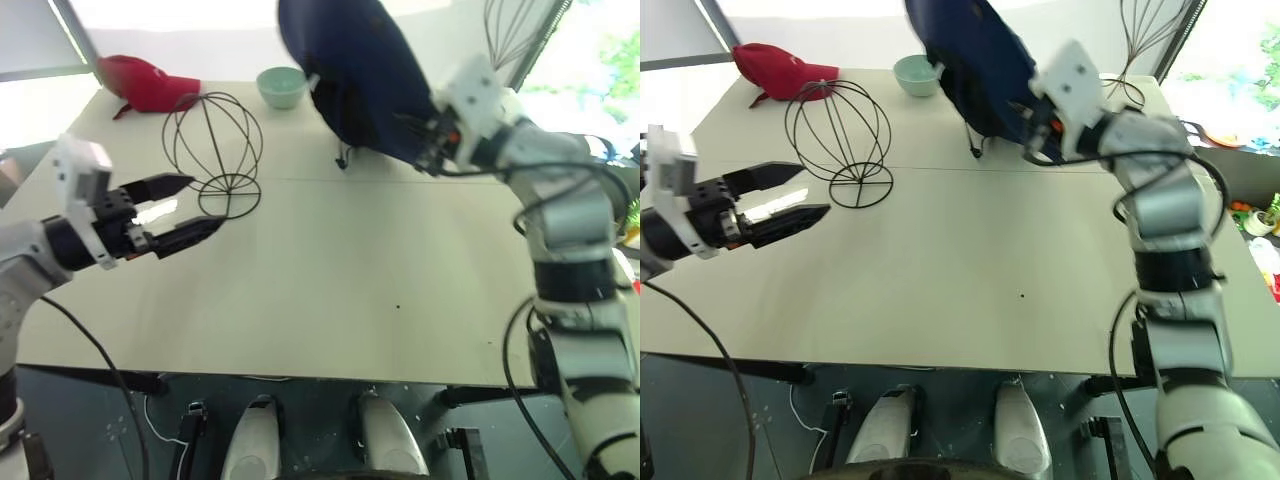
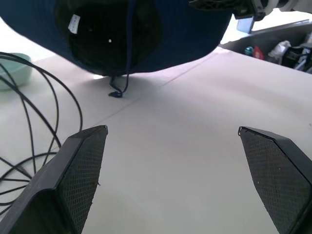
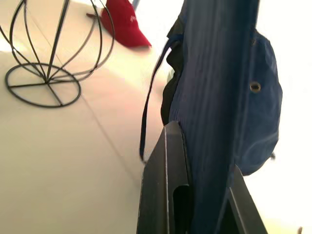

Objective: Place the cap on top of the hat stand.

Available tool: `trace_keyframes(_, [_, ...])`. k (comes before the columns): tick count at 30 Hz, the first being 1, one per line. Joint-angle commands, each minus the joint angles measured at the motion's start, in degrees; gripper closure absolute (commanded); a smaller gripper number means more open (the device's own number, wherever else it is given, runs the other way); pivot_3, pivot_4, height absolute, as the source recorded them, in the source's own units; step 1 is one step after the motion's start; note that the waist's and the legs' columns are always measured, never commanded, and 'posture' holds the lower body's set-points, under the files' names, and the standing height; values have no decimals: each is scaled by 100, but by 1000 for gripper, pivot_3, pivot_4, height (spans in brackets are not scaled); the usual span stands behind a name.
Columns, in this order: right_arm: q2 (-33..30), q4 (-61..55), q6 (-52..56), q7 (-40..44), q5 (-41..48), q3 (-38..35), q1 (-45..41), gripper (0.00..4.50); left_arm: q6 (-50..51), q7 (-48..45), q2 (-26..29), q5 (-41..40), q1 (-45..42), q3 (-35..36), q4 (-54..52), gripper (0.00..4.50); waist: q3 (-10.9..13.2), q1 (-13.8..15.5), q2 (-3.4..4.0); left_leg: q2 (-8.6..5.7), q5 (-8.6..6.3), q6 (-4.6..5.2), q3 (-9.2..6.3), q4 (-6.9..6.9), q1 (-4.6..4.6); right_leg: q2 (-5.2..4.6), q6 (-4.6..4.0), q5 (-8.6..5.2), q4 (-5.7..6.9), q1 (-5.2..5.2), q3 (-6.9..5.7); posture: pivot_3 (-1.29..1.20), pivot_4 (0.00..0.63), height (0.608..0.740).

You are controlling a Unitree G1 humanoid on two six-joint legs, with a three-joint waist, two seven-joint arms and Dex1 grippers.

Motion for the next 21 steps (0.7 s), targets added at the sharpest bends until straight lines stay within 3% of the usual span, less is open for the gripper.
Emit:
trace_keyframes(1, [271, 963, -1196, -84, -398, 323, -847, 4445, 50, 376, 11, -211, 159, 522, -276, 0, 0, -16, 0, 0, 0, 0, 0, -2, 0, 0, 2, 1, 2, -2, 0, 0, 150, 739])
trace_keyframes(9, [1606, 3362, -2814, -816, -986, 762, -2491, 4445, 245, 1078, -80, -676, 1037, 1825, -549, 0, 1, -94, 1, 0, 4, -8, -2, -33, -12, 1, 19, 11, 4, -28, 0, 0, 150, 739])
trace_keyframes(21, [2458, 4575, -4027, -1902, -1744, 1068, -2784, 4445, 123, 1488, -70, -1005, 1869, 2621, -763, 0, 0, -146, -1, -2, 24, -44, -18, -49, -10, 2, -9, 1, 8, -31, -3, 0, 150, 739])
